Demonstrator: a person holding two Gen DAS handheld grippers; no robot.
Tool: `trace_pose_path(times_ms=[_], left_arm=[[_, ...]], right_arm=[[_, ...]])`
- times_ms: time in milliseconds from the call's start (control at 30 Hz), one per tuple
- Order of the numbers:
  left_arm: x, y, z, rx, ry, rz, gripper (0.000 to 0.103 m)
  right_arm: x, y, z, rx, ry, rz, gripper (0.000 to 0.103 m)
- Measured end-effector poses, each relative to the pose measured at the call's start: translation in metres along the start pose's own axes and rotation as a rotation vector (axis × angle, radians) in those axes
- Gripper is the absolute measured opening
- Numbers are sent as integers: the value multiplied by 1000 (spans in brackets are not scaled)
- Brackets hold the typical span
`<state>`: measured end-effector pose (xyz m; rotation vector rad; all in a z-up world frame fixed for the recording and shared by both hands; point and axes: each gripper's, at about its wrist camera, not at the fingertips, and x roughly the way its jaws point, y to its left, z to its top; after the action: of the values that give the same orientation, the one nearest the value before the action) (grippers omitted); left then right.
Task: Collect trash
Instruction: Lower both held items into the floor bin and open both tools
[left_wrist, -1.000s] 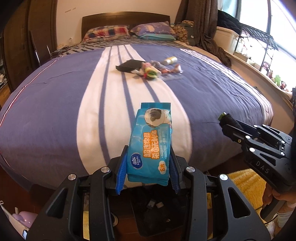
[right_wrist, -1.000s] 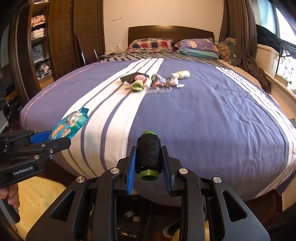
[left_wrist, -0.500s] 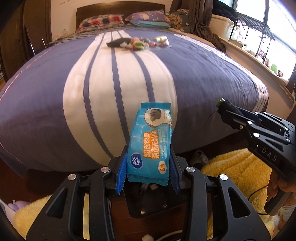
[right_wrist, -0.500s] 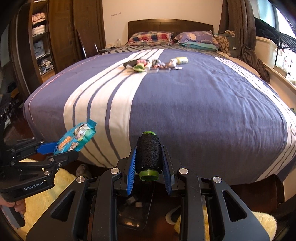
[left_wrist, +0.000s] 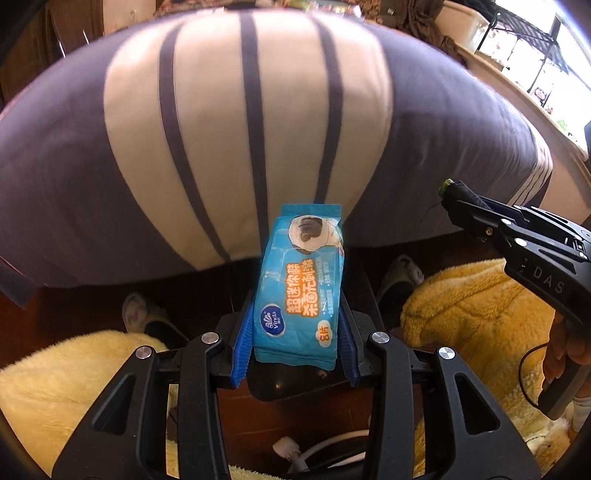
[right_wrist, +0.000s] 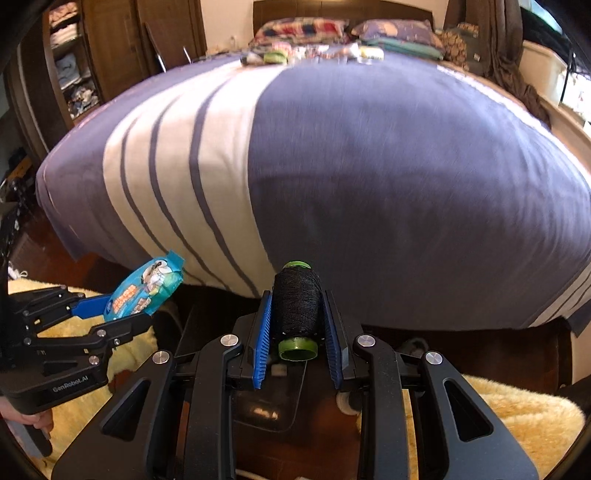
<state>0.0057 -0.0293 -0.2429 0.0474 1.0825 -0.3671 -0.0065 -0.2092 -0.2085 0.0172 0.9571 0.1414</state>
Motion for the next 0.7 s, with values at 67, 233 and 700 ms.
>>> trace_pose_path(times_ms=[67, 233, 700], left_arm=[[11, 3, -4, -8, 28, -8, 38], [42, 5, -11, -1, 109, -23, 38], [91, 5, -18, -14, 256, -49, 38]], right_arm=[[10, -1, -4, 9, 30, 9, 27], [41, -4, -15, 38, 125, 41, 27], [99, 13, -26, 17, 311, 108, 27]])
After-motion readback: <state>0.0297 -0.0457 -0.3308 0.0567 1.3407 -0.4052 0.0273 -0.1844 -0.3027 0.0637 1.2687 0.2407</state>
